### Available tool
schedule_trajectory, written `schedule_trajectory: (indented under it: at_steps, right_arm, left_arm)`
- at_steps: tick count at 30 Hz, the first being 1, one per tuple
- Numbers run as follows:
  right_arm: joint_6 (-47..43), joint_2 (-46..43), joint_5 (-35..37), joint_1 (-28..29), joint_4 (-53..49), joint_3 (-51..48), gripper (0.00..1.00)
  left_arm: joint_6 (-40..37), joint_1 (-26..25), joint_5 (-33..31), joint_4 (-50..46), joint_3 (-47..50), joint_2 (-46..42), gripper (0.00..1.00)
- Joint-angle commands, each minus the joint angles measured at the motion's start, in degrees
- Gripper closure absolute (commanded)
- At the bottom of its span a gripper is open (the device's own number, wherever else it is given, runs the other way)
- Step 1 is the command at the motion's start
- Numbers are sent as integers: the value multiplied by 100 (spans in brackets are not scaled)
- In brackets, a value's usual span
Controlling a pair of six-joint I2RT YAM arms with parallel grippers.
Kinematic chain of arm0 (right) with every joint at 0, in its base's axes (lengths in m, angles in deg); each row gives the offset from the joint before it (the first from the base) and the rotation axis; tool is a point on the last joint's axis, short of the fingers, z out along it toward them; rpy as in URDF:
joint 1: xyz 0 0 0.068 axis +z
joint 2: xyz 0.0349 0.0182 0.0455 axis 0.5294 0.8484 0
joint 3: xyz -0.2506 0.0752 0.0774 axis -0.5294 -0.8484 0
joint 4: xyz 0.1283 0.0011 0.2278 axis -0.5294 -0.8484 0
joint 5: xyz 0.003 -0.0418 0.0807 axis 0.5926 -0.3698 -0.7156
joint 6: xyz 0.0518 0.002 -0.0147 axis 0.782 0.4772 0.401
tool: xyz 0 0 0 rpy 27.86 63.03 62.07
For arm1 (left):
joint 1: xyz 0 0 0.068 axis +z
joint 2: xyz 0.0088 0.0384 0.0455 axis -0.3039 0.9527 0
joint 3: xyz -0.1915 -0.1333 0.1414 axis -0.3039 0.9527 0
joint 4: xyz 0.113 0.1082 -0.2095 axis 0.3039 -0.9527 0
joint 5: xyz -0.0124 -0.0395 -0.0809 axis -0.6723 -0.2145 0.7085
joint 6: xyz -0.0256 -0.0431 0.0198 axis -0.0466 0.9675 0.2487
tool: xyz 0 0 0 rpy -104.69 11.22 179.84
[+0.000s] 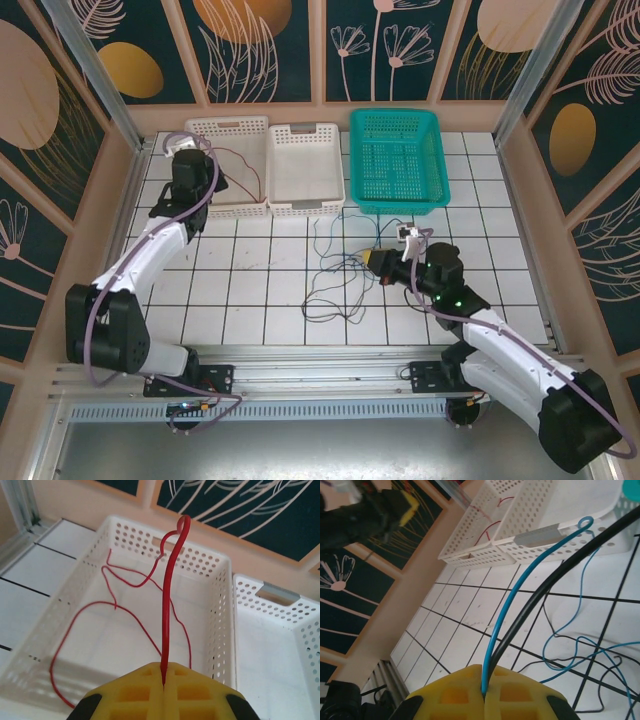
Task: Untangle the cables
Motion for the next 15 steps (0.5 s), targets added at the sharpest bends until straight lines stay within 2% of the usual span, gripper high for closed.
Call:
schedule_trajectory:
  at_steps: [1, 15]
  right_arm:
    - [-127, -163, -240, 111, -113, 115, 100]
    - [-285, -341, -81, 743, -475, 744, 100]
  left_arm:
    - [186, 9, 224, 343, -10, 331, 100]
    - [636, 12, 761, 853, 336, 1429, 100]
